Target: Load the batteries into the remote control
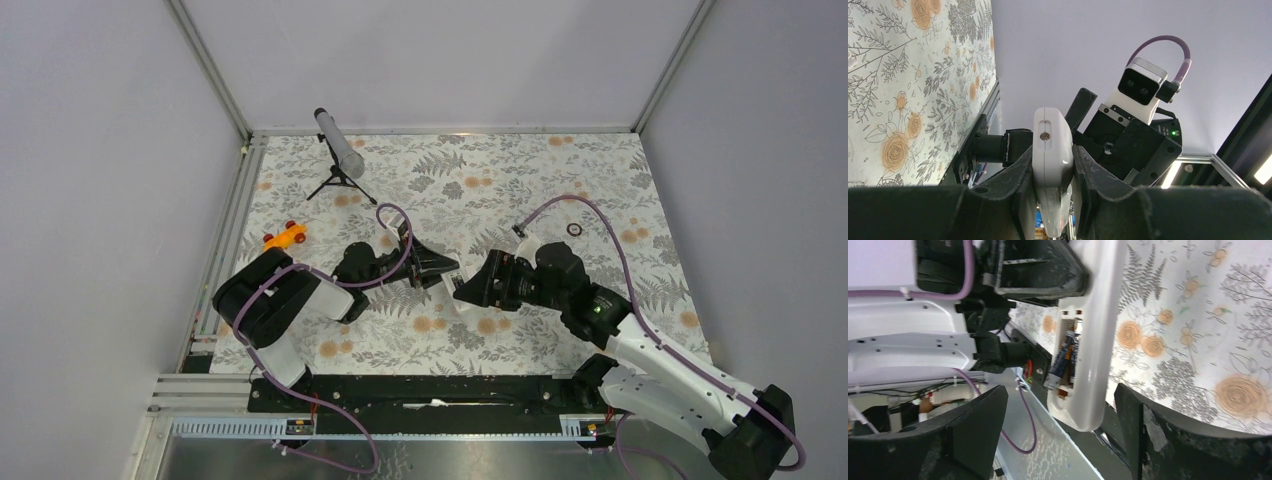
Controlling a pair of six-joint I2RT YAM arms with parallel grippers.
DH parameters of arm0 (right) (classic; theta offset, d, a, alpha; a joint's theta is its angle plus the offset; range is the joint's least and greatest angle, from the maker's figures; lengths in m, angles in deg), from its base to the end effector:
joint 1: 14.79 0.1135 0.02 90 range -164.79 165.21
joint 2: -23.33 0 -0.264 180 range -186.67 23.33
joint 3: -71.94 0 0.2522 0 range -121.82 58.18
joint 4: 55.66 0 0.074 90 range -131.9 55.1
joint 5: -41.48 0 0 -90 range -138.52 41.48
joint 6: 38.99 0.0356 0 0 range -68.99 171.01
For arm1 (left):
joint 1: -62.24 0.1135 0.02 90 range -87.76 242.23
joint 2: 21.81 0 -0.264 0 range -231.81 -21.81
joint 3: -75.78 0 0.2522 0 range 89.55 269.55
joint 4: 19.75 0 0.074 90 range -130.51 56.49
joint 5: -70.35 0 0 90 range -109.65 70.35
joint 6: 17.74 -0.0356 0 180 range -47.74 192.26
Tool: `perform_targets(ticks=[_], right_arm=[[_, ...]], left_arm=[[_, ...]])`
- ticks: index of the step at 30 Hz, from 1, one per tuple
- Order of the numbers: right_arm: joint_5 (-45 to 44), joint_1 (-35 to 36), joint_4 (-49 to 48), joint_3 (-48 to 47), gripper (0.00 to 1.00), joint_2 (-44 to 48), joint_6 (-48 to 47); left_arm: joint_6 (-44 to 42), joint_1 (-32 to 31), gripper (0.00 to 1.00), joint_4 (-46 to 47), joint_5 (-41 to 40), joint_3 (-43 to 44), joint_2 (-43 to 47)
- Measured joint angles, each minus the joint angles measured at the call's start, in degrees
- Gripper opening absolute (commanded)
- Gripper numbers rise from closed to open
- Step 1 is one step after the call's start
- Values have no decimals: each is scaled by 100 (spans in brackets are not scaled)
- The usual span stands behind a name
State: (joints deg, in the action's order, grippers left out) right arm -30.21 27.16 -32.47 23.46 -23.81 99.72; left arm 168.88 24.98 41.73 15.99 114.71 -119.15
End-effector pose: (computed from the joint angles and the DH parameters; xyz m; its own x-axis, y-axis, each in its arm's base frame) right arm 0.1358 0.1371 0.2728 -0.8225 0.2199 -0.5246 -0.3539 0.5242 0.7746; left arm 0.2172 -0.1913 0.1660 -0.9537 -0.2888 0.0841 -0.0678 -0.0662 -0.9955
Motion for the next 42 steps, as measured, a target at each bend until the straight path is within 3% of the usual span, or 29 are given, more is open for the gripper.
perform_targets(ticks=[16,32,42], right_arm=[[15,0,-1471,861,56,562,752],[-85,0,-1624,896,47,304,970],[-83,0,-1742,896,48,13,1346]], left_arm=[[431,0,0,184,13,33,59],[350,22,0,136,-39,33,164],[87,50,0,61,-52,33,199]])
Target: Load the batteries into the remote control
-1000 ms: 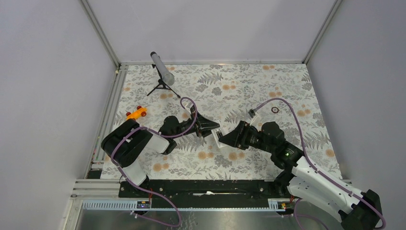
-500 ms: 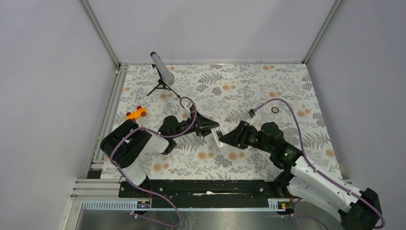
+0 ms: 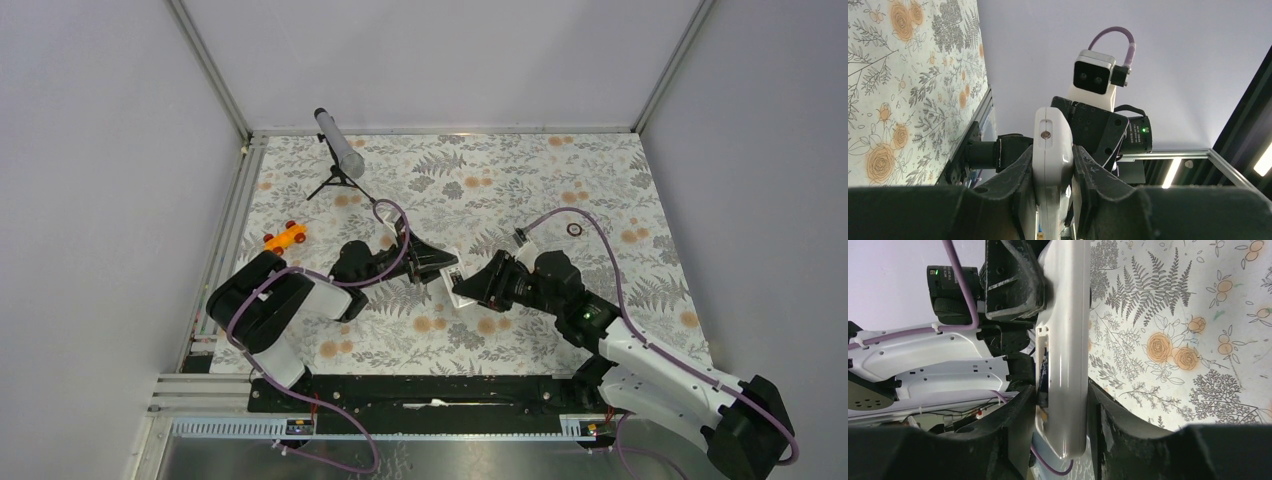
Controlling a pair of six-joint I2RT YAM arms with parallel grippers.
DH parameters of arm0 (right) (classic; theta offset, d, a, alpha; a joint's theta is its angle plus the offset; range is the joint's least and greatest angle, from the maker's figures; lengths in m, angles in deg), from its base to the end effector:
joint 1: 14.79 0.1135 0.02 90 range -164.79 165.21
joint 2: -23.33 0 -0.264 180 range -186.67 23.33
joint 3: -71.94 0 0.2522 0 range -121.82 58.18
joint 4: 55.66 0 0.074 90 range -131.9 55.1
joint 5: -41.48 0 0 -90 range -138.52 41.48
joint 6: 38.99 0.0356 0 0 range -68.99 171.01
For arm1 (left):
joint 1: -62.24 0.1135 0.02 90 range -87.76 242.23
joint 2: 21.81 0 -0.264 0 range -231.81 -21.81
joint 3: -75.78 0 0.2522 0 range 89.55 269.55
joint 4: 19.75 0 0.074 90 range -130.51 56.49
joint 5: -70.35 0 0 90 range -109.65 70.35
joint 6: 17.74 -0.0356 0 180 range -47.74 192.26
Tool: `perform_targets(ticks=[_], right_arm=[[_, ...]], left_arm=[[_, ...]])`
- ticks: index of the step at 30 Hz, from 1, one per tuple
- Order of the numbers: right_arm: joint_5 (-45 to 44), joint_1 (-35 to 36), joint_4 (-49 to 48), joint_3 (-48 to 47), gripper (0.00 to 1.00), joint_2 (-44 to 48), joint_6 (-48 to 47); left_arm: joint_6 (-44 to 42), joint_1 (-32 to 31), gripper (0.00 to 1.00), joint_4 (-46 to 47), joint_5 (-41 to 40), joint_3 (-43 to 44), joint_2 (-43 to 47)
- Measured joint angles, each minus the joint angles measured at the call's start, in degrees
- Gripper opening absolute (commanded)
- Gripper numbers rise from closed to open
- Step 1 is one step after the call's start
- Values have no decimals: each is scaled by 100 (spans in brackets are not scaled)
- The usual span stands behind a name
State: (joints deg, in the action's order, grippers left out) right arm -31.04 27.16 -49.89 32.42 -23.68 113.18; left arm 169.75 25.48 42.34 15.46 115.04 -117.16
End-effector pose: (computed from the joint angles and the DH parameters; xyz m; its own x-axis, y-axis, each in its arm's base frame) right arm 0.1380 0.1384 0.2490 -0.8358 0.3829 -0.3935 -0.2483 0.3755 0.8929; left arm 0.2184 -0.1887 0.1778 -0.9507 -0.3022 0.0700 -0.0405 -0.1028 -0.9939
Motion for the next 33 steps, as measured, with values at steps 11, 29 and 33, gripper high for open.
perform_targets(ticks=[11,29,33], right_arm=[[166,4,-435,85,78,-297,566],[170,4,-385,162,49,365,-122],[184,7,-372,101,39,214,-219]], left_arm=[[-205,-46,0,-76,22,2,284],[-208,-68,0,125,79,2,330],[-310,-66,0,55,85,2,328]])
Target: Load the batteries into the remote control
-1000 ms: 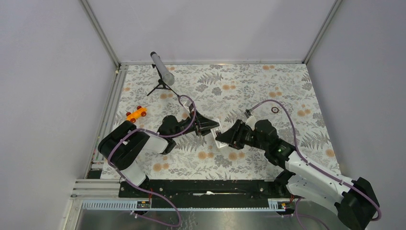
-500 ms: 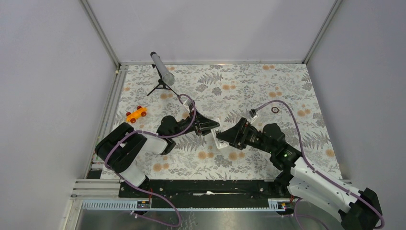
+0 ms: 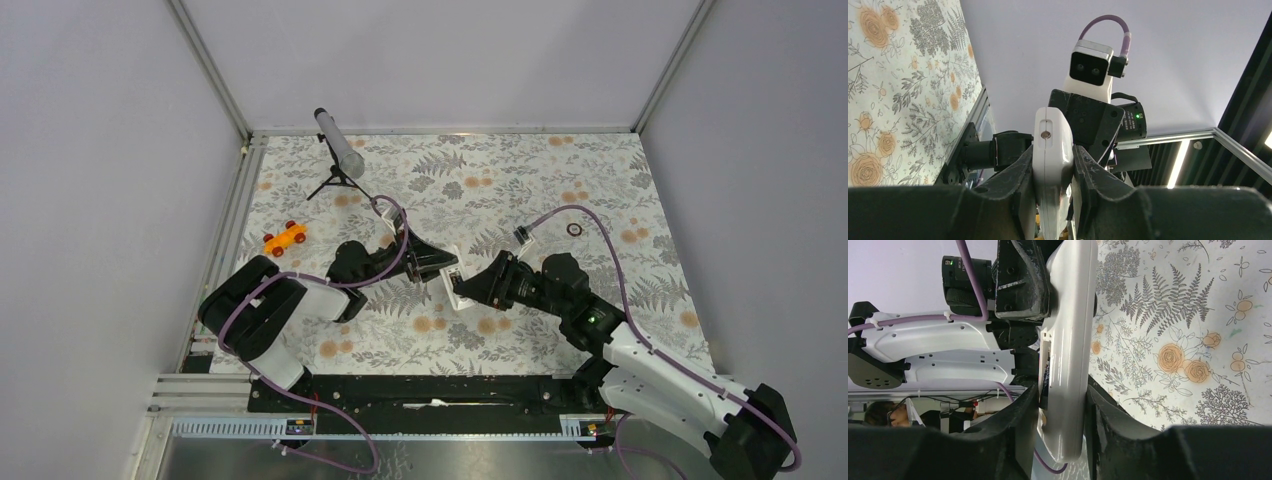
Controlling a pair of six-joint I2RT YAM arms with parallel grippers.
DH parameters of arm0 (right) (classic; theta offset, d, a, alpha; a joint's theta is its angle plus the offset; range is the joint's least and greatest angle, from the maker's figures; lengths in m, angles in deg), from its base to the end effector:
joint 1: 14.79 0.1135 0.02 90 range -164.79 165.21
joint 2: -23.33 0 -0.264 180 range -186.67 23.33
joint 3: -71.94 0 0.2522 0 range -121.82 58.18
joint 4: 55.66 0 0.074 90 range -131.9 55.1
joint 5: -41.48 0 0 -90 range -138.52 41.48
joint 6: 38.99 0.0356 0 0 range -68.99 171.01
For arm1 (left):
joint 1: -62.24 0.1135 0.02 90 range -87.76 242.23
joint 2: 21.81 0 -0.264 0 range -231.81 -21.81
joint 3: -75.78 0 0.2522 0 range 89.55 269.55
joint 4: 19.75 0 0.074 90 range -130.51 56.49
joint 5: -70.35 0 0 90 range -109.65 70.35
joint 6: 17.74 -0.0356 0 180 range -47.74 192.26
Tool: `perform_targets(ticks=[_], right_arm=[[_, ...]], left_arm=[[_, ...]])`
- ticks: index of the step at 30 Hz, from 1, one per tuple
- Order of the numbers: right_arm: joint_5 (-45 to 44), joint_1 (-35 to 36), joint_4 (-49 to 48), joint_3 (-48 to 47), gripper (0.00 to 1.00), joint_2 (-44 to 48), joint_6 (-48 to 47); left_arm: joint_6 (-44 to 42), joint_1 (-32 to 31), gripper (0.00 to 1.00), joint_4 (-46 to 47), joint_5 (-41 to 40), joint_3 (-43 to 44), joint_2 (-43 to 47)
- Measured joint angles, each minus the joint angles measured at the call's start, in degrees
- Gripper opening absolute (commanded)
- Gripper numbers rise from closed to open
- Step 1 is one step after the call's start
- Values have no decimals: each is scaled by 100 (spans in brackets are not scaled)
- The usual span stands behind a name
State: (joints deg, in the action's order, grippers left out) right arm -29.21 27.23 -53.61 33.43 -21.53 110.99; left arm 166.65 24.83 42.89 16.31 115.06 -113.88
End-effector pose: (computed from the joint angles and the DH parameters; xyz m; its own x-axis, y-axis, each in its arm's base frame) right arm 0.1332 0.1359 0.2561 -0.8117 0.3685 -0.4531 -0.3437 0.3259 0.8807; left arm 0.2124 -0.1887 0.1941 -0.9589 -0.2826 -0.0247 0.0627 -0.1259 -0.9901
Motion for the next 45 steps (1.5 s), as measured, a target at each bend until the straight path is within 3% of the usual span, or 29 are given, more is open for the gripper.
perform_targets(ticks=[5,10,14,16,17,20,21,34,40,43,45], right_arm=[[11,-2,37,-57,23,-76,0],[11,-2,33,-59,20,-133,4],[7,-2,35,-79,0,-192,0],[-9,-2,66,-116,1,-232,-20],[-15,-2,72,-133,7,-249,-31],[-15,-2,70,-144,50,-271,-70],[-15,-2,70,-144,56,-269,-76],[-190,0,551,-363,67,-90,-588],[-184,-2,730,-573,56,-428,-839],[-162,0,763,-713,33,-621,-938],[-136,0,769,-776,26,-702,-999]], left_arm=[[-44,24,0,59,2,0,0],[-120,33,0,48,4,0,0],[-151,42,0,44,2,0,0],[-153,57,0,44,0,0,0],[-153,63,0,44,-2,0,0],[-164,74,0,42,-2,0,2],[-166,74,0,42,-2,0,0],[-256,308,0,26,232,-15,120],[-354,319,0,-68,339,-15,151],[-468,319,0,-258,350,-15,212],[-579,334,0,-417,345,-15,267]])
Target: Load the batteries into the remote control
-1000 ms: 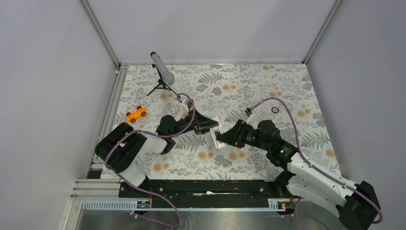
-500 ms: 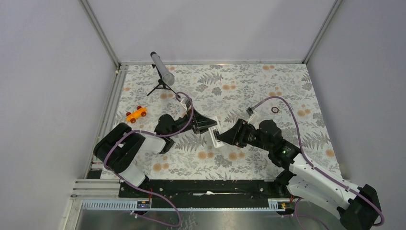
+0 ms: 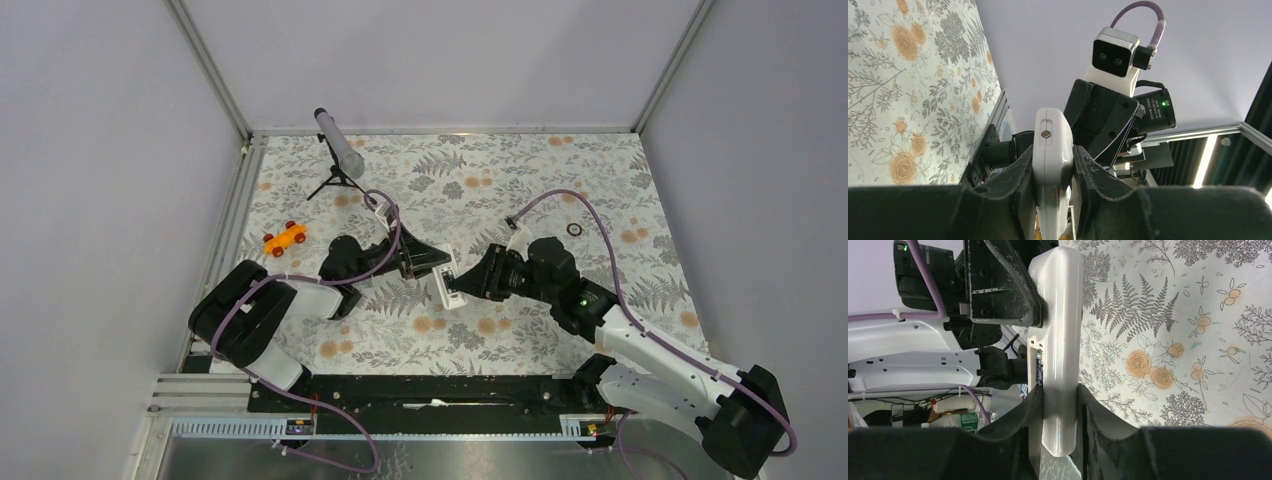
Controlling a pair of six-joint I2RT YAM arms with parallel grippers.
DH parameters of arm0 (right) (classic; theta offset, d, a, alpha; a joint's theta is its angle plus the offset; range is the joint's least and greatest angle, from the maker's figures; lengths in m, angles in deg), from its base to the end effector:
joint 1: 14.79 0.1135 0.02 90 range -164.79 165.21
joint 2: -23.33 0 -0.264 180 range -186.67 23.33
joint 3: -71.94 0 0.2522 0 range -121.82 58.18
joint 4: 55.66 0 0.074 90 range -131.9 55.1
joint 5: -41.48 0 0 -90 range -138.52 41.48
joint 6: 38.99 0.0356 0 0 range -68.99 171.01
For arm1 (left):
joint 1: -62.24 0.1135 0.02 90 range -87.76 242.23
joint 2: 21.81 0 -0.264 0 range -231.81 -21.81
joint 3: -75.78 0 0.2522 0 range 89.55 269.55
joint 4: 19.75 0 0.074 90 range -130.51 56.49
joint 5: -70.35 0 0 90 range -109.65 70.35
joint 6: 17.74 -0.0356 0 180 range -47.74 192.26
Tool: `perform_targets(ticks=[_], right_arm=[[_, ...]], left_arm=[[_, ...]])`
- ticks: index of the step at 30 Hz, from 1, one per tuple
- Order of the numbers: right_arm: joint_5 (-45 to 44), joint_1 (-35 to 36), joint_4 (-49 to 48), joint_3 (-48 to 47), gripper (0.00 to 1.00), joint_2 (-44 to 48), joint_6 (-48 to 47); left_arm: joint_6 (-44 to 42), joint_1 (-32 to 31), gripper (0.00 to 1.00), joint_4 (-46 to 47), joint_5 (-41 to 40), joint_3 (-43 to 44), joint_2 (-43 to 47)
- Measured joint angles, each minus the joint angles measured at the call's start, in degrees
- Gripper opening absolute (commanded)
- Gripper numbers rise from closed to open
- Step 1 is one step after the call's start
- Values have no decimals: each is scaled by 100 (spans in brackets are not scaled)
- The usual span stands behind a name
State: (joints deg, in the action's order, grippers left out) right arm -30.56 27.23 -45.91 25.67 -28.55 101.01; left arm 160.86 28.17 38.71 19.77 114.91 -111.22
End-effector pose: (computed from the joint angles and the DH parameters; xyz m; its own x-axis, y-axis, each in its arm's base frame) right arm 0.1502 0.1501 0.2680 -0.7835 0.2749 -0.5573 -0.4006 0.4622 0.7912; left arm 0.2184 -0.1750 0.1979 -0.9503 -0.2897 -0.1145 0.1411 -0.0727 -0.9873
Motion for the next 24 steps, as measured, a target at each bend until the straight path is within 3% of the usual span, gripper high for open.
perform_targets(ticks=[6,14,19,24], right_arm=[[107,0,116,-144,40,-144,-111],[203,0,461,-308,47,-358,-487],[-13,7,769,-365,61,-203,-514],[-83,4,817,-365,66,107,-483]], left_arm=[[-175,31,0,-350,2,0,240],[-682,15,0,-1331,9,13,632],[-1167,0,0,-1969,-20,125,988],[-1646,0,0,-2415,-15,243,1239]])
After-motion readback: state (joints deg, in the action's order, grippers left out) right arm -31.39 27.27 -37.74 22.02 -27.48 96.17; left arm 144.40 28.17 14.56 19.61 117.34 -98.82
